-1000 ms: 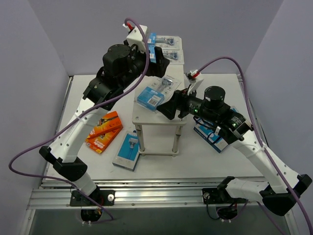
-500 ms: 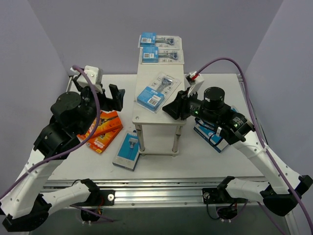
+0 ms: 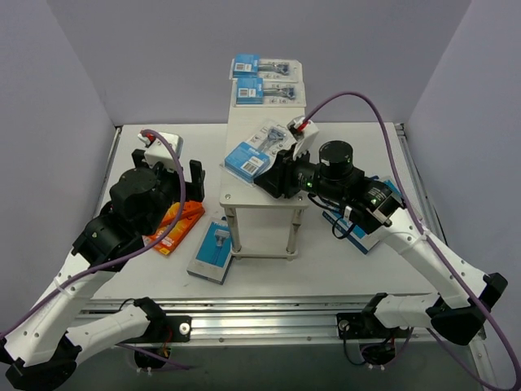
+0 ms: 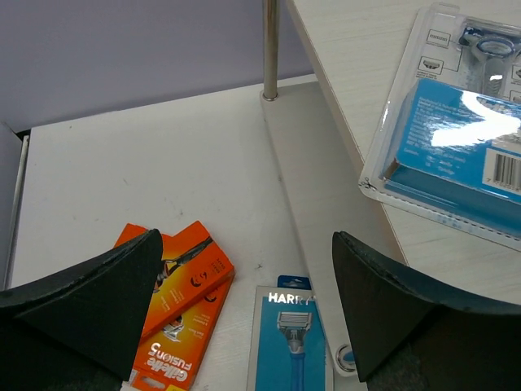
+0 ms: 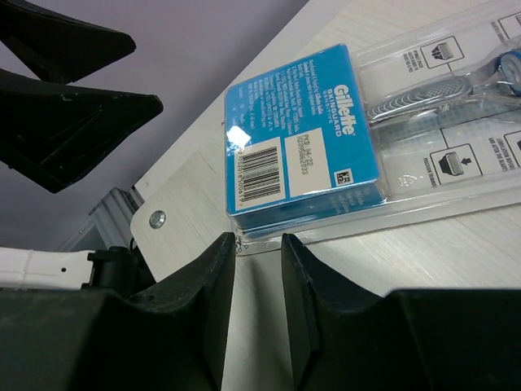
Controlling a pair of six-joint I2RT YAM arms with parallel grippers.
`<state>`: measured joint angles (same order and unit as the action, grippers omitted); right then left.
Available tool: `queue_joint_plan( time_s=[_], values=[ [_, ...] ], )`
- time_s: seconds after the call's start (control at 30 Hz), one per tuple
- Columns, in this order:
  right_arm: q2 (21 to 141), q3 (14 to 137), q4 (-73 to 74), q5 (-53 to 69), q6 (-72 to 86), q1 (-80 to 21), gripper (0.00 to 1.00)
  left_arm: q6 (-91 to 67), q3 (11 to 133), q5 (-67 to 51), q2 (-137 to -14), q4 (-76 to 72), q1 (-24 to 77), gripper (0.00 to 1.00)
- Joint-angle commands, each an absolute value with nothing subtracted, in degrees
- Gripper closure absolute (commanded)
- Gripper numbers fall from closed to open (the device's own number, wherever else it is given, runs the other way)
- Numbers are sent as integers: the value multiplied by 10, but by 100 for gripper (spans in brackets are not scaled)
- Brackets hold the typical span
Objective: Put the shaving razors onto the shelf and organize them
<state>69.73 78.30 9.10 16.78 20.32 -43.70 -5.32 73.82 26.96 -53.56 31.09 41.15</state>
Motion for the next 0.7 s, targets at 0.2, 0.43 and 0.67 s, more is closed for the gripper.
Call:
queue_joint_plan(
  time_s=[0.2,0.43,0.67],
  values=[
    [773,818,33,122,228,-453,73,-34,747,297,-515,285,405,6],
    [831,840,5,63,254,-453,69,-16,751,303,-525,276,388,6],
    [867,867,5,-17,279,-453,66,-26,756,257,-545,249,336,6]
  ],
)
